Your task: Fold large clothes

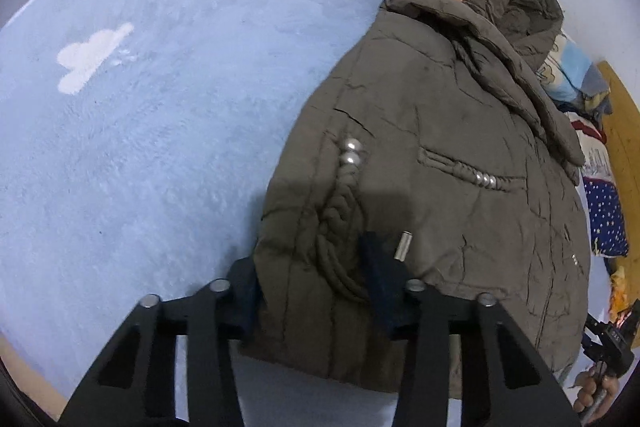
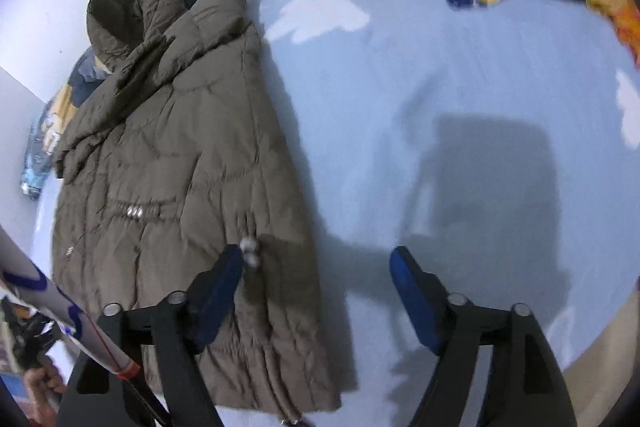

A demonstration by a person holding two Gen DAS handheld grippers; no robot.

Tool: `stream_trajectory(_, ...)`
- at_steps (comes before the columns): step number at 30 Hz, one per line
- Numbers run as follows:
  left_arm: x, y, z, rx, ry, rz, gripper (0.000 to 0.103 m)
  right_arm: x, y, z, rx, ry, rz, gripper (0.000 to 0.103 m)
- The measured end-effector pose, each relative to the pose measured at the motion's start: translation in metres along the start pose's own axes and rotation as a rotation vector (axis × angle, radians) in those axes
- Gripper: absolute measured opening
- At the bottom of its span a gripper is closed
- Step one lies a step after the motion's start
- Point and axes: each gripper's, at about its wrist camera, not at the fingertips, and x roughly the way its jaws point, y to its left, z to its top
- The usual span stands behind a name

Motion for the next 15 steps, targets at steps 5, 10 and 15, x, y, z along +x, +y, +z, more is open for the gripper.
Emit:
stream_trajectory(5,-0.003,-0.022,-0.014,0.056,-0.011,-0.042,0.03,0.009,0.005,-0.011,0.0,0.051,0.134,0.028)
stream_trajectory(10,-0.007,-0.036,-0.025,0.111,0.005,-0.079,0.03,-0.003,0.005,-0.009,0.007,0.014,0.08,0.021)
stream_trajectory(15,-0.012,-0.037,-0.037,0.14,0.011,-0.093,0.03,-0.022,0.009,-0.008,-0.035,-0.068,-0.044,0.02)
